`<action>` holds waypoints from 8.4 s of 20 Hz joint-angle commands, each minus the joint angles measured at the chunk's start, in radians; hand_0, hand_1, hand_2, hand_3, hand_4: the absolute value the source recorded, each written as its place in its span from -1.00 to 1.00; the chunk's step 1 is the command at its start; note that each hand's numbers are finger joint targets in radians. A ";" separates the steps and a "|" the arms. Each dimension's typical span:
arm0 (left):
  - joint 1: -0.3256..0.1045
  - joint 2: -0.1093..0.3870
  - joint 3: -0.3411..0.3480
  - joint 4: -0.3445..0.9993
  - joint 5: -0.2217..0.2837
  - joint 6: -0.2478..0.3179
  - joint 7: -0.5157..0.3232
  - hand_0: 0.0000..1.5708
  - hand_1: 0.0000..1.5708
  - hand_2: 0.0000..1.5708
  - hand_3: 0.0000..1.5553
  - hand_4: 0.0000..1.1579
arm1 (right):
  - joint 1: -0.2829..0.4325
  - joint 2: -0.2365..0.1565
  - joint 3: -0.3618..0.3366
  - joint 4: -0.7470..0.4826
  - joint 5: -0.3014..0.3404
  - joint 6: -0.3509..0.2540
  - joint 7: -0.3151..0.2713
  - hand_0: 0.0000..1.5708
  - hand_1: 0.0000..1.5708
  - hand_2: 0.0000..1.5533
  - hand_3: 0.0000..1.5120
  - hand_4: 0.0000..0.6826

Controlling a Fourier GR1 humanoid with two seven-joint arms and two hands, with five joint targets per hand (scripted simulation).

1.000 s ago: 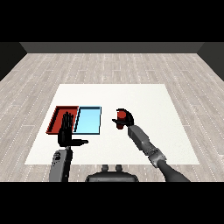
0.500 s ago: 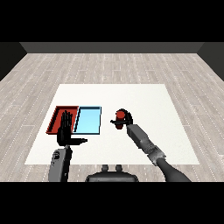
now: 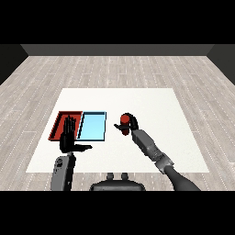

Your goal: Pick the red can and put it in the red box

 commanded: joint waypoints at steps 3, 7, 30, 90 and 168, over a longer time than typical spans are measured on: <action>0.014 0.004 -0.002 -0.002 0.005 -0.015 -0.009 -1.00 -1.00 -1.00 -1.00 -1.00 | 0.055 -0.038 -0.045 -0.141 0.040 -0.029 -0.028 0.97 0.97 0.89 0.83 0.72; -0.007 -0.009 -0.021 0.007 -0.030 0.011 -0.006 -1.00 -1.00 -1.00 -1.00 -1.00 | 0.068 -0.019 -0.061 -0.221 0.078 -0.060 -0.019 0.96 0.96 0.88 0.83 0.71; -0.107 -0.033 -0.357 0.006 -0.150 0.199 0.211 -1.00 -1.00 -1.00 -1.00 -1.00 | 0.449 -0.107 0.039 -1.156 0.323 -0.221 0.242 0.82 0.82 0.82 0.83 0.84; -0.389 -0.032 -0.662 0.433 0.258 0.660 0.096 1.00 1.00 0.99 0.91 0.93 | 0.376 0.001 0.163 -1.156 0.310 -0.242 0.206 0.90 0.90 0.86 0.84 0.91; -0.610 0.476 -0.201 1.427 -0.109 0.484 0.325 -1.00 -1.00 -0.59 -1.00 0.22 | 0.831 -0.191 -0.270 -1.284 0.234 0.138 0.203 -1.00 -1.00 -1.00 -1.00 -1.00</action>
